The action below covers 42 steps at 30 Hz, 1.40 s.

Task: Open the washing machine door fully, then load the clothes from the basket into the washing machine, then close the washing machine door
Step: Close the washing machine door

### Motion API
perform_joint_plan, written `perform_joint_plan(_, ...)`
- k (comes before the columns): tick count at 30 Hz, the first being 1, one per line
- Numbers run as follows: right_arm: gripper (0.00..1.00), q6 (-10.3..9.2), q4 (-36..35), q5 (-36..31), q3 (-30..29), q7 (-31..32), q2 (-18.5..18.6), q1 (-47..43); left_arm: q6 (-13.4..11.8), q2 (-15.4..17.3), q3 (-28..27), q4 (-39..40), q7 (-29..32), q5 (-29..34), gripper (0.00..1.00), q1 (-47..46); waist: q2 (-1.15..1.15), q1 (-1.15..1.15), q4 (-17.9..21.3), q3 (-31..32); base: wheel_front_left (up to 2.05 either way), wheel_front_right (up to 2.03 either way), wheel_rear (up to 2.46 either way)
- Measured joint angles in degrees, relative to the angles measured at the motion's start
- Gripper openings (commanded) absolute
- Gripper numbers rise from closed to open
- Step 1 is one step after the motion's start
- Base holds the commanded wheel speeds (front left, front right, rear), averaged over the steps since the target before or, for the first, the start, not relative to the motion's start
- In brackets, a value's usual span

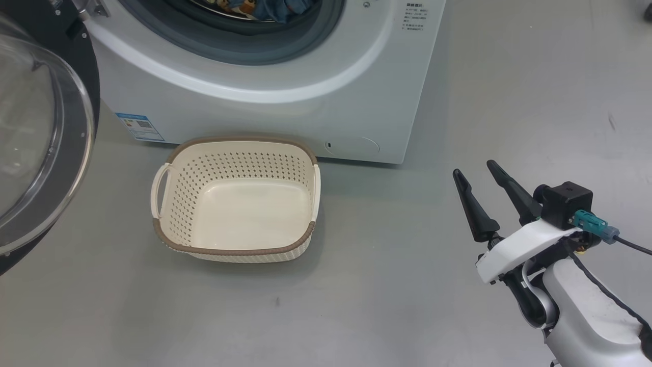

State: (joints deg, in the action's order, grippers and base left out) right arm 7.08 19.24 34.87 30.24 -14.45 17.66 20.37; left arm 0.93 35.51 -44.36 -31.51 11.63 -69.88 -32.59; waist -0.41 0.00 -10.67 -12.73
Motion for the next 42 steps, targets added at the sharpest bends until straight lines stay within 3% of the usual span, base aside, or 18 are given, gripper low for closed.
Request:
perform_joint_plan(10, 1.0, 0.0, 0.01, -0.1, -0.62, 0.0, 0.47, 0.96, -1.58, 0.13, 2.11, -4.42, 1.12, -0.21, 0.0, -2.2, 0.0, 0.0, 1.74, -2.48, 0.0, 0.0, 0.0)
perform_joint_plan(20, 1.0, 0.0, 0.69, -0.11, -1.16, 0.0, 0.47, 1.04, -1.56, 0.68, 6.64, -6.97, 5.66, 0.02, 0.0, -2.4, 0.0, 0.0, 1.51, -2.11, 0.0, 0.0, 0.0)
perform_joint_plan(30, 1.0, 0.0, 1.66, -0.09, -1.07, 0.0, -0.18, 0.73, 1.38, 2.13, 13.15, -7.75, 16.41, 0.25, 0.0, -2.11, 0.0, 0.0, 0.29, 0.48, 0.0, 0.0, 0.0)
perform_joint_plan(42, 1.0, 0.0, 2.83, 0.54, -2.05, 0.0, -1.45, -2.14, 2.52, -0.97, 18.64, -6.9, 36.22, -6.34, 0.0, -1.24, 0.0, 0.0, -1.37, 5.0, 0.0, 0.0, 0.0)
